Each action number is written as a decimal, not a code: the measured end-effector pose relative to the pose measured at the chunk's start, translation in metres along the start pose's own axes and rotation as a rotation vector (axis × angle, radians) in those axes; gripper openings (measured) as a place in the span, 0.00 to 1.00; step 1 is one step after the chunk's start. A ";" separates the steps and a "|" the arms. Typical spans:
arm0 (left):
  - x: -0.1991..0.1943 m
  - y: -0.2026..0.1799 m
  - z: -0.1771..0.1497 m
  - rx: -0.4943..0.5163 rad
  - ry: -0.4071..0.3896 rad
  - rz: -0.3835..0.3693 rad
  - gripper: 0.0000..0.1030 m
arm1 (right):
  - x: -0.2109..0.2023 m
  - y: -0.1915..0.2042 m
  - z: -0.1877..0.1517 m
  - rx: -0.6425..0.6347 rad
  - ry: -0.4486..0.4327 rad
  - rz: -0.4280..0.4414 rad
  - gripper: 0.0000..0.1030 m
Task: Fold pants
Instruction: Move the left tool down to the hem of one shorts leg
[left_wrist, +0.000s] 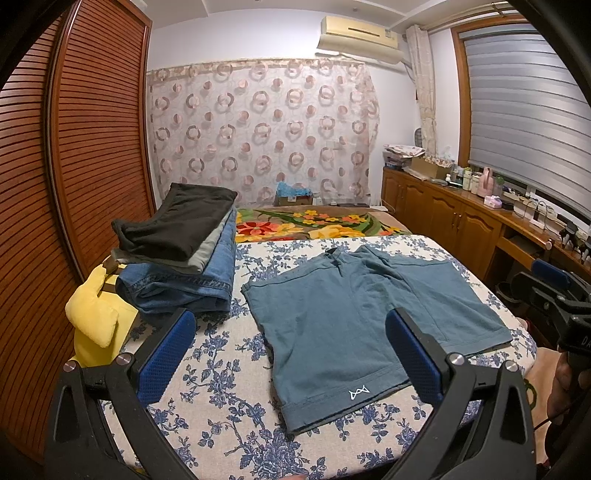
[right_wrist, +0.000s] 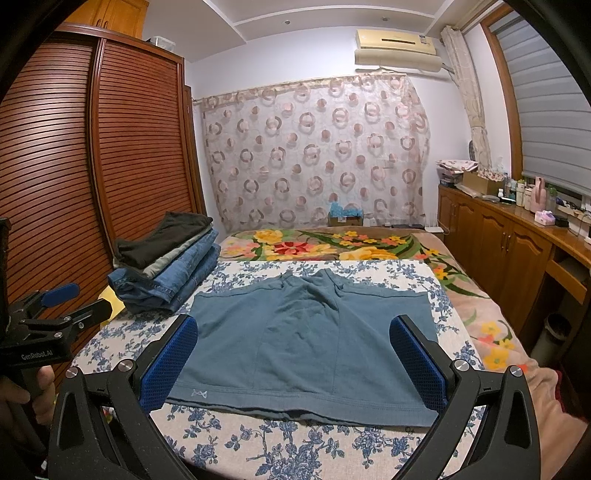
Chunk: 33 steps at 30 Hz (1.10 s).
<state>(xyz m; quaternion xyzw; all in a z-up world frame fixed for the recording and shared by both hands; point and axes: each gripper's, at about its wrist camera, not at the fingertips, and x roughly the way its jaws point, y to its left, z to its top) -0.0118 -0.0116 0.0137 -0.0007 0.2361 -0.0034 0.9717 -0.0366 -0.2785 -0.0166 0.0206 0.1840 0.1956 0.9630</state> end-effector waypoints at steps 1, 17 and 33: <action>0.001 -0.001 0.000 0.000 0.005 0.000 1.00 | 0.001 -0.001 0.001 -0.002 0.005 0.001 1.00; 0.035 0.010 -0.028 -0.021 0.109 -0.015 1.00 | 0.015 -0.019 0.001 -0.024 0.090 -0.012 1.00; 0.066 0.022 -0.061 -0.017 0.211 -0.050 1.00 | 0.036 -0.022 0.000 -0.025 0.194 -0.051 1.00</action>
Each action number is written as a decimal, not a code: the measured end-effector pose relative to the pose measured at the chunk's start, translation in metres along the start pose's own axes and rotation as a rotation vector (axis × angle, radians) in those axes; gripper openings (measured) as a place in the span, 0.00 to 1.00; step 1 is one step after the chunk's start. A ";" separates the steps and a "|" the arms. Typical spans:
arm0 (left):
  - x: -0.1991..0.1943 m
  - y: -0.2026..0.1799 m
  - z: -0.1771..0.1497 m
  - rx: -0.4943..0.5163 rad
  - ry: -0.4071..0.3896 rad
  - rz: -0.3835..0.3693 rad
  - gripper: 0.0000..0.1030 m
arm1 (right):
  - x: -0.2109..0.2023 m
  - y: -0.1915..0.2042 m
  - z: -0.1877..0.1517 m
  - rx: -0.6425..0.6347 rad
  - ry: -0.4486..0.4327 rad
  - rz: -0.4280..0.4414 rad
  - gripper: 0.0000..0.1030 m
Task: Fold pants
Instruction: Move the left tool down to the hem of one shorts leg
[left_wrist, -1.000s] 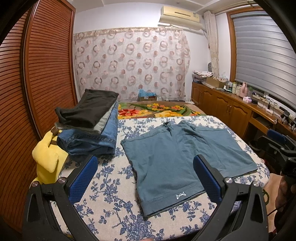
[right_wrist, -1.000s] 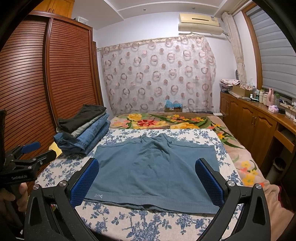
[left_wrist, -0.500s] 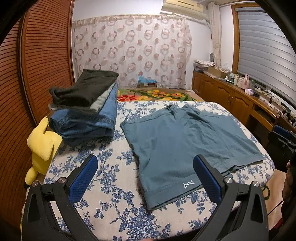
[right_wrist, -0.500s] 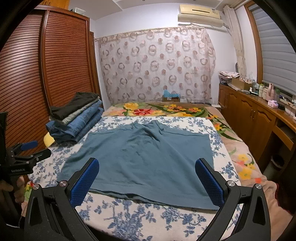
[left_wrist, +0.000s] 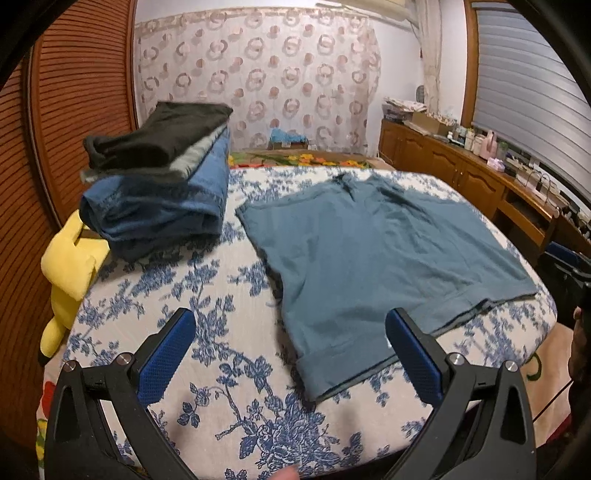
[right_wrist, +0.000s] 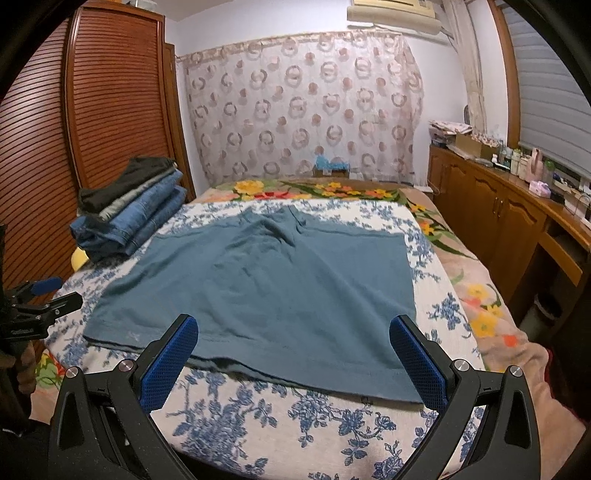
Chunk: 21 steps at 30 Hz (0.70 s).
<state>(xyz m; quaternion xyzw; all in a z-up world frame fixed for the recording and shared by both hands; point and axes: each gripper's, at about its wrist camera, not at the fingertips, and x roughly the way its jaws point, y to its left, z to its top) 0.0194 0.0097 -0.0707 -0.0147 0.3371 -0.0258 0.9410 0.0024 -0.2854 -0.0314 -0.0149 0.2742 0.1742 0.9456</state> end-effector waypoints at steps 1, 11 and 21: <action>0.003 0.002 -0.003 -0.001 0.013 -0.006 1.00 | 0.001 -0.001 0.001 -0.002 0.008 -0.003 1.00; 0.016 0.009 -0.022 -0.007 0.085 -0.095 0.66 | 0.000 0.006 0.007 -0.017 0.059 -0.019 1.00; 0.021 0.004 -0.031 -0.005 0.127 -0.139 0.40 | 0.006 0.000 0.010 -0.010 0.073 -0.014 1.00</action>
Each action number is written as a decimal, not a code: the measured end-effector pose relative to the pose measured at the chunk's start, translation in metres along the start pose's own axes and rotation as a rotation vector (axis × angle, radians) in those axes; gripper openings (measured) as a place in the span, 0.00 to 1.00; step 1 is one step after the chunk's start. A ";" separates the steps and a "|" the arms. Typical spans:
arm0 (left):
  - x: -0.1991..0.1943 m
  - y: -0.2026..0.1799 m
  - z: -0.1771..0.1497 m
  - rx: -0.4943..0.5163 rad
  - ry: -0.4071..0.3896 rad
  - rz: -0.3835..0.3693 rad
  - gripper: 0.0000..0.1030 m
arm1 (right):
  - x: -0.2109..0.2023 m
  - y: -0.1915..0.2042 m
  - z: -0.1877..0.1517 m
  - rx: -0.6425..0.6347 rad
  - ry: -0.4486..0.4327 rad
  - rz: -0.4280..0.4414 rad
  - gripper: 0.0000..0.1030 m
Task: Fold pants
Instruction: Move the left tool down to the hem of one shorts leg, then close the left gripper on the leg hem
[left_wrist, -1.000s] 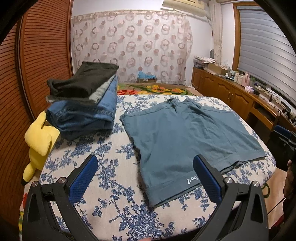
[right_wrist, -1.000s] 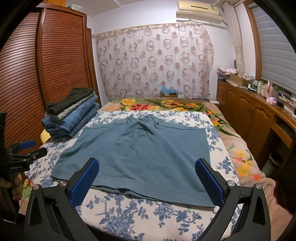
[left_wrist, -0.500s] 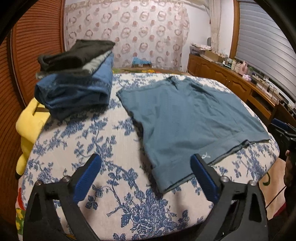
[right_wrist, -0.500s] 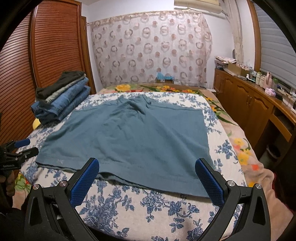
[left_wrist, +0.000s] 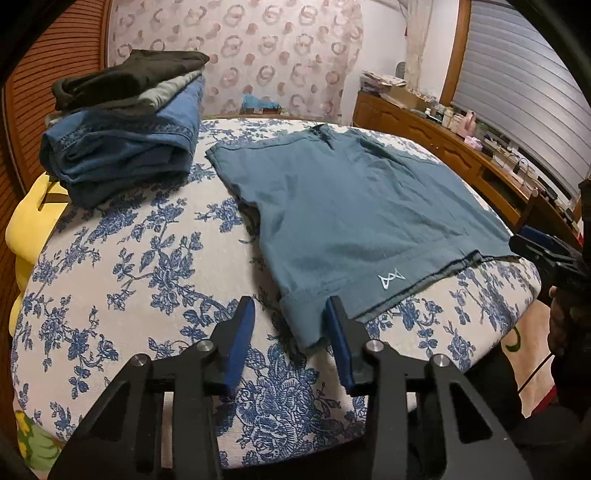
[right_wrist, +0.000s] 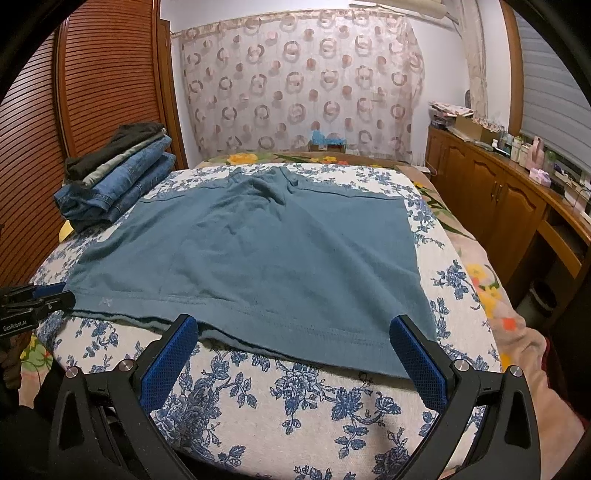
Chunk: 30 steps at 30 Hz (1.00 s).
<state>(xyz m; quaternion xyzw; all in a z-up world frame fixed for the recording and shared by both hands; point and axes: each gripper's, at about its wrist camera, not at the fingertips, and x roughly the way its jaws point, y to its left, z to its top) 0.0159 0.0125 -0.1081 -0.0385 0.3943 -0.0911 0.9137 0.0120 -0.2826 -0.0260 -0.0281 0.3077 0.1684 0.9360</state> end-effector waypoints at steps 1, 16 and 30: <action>0.001 0.000 0.000 0.000 0.002 -0.002 0.40 | 0.000 0.000 -0.001 0.001 -0.001 0.001 1.00; 0.001 -0.002 0.001 0.015 -0.007 -0.032 0.17 | -0.001 -0.014 0.001 -0.007 0.008 0.014 0.92; 0.002 -0.004 0.001 0.032 -0.002 -0.043 0.12 | -0.021 -0.071 -0.019 0.081 0.022 -0.091 0.83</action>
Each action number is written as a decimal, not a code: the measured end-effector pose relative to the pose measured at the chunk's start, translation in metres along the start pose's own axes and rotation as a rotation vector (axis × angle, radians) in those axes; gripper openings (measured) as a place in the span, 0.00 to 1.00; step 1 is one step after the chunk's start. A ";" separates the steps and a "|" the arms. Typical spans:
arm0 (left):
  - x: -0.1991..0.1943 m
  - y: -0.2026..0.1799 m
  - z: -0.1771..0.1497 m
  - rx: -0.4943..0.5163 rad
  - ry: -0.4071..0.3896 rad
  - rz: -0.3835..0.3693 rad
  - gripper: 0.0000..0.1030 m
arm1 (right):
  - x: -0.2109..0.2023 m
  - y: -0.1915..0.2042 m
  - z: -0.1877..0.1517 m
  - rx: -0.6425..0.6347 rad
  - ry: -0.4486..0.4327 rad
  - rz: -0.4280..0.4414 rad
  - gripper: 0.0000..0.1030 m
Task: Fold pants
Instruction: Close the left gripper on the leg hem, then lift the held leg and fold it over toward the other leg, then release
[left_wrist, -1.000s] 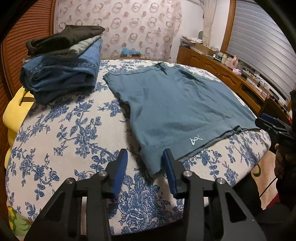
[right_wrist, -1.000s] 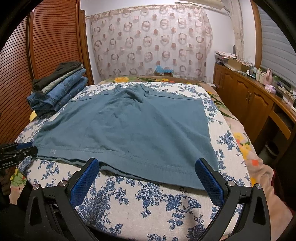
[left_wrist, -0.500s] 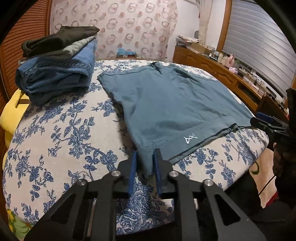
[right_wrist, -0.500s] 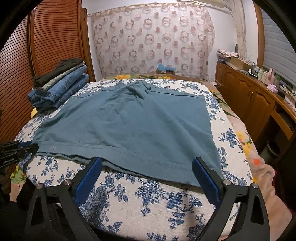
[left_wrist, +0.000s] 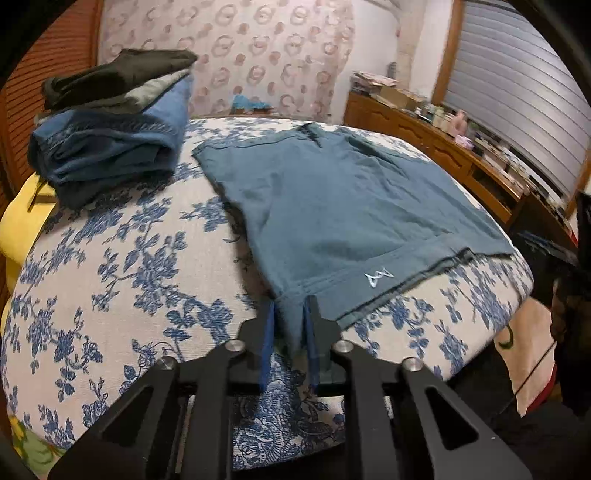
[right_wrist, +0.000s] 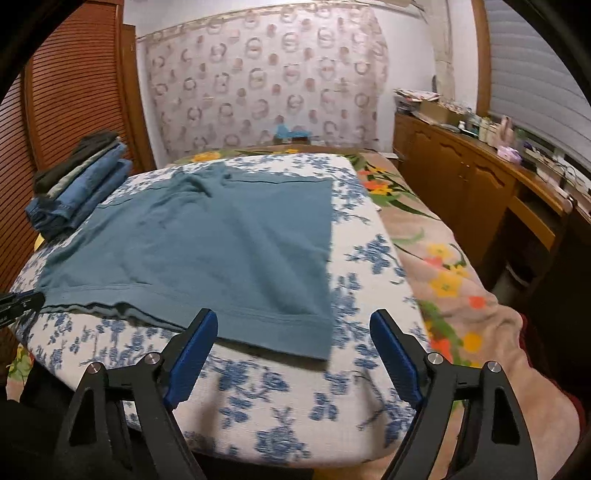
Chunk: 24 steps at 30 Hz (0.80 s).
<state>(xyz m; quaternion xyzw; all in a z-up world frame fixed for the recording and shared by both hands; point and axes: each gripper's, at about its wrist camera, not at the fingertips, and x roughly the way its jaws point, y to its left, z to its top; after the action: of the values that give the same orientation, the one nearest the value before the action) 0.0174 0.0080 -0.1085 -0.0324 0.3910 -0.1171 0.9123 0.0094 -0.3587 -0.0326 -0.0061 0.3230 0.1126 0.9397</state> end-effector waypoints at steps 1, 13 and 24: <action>-0.002 0.001 0.001 -0.003 -0.002 -0.009 0.10 | 0.000 0.002 0.004 0.003 0.004 -0.002 0.83; -0.031 0.030 0.011 -0.057 -0.065 -0.001 0.07 | -0.004 0.003 0.016 -0.015 0.007 0.010 0.82; -0.036 0.004 0.034 0.017 -0.087 -0.025 0.07 | 0.002 0.008 0.023 -0.036 0.011 0.059 0.78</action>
<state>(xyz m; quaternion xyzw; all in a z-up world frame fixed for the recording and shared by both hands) 0.0190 0.0198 -0.0601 -0.0345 0.3496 -0.1301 0.9272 0.0230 -0.3482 -0.0147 -0.0141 0.3260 0.1461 0.9339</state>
